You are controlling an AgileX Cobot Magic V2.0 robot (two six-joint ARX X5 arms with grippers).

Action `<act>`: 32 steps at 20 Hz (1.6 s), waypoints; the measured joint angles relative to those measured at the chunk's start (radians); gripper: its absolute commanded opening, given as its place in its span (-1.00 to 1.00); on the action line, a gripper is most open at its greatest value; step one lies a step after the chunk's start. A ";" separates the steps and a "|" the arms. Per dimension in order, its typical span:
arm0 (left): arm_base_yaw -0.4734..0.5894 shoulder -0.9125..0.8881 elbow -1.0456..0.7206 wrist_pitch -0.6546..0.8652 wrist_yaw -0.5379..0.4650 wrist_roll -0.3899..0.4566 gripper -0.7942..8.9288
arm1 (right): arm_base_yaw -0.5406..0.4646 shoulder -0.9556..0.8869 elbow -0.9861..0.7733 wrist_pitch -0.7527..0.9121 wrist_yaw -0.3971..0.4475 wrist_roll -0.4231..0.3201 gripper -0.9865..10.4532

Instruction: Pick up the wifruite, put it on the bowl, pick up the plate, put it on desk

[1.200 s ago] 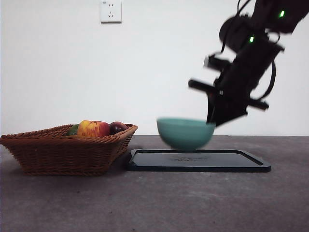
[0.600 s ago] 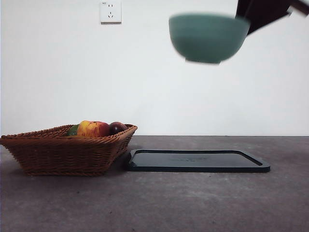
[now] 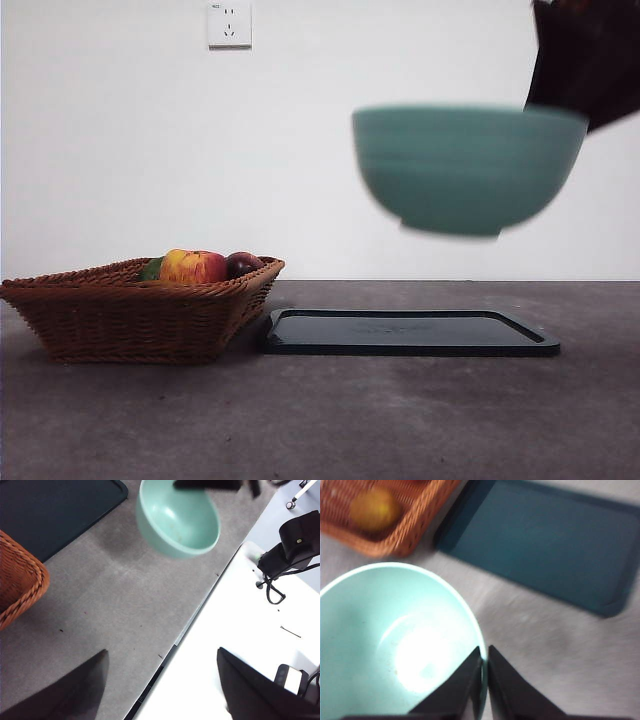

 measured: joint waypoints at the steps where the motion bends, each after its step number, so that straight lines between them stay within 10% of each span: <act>1: 0.000 0.000 0.000 0.000 0.000 0.000 -0.13 | 0.014 0.005 -0.039 0.045 0.000 0.011 -0.81; 19: 0.000 0.000 0.000 0.000 0.000 0.000 -0.13 | 0.070 0.301 -0.132 0.283 0.026 0.058 -0.81; 24: 0.000 0.000 0.000 0.000 0.000 0.000 -0.13 | 0.071 0.301 -0.132 0.284 0.026 0.070 -0.41; 32: 0.000 0.000 0.000 0.000 0.000 0.000 -0.13 | 0.071 0.193 -0.090 0.239 0.056 0.087 -0.34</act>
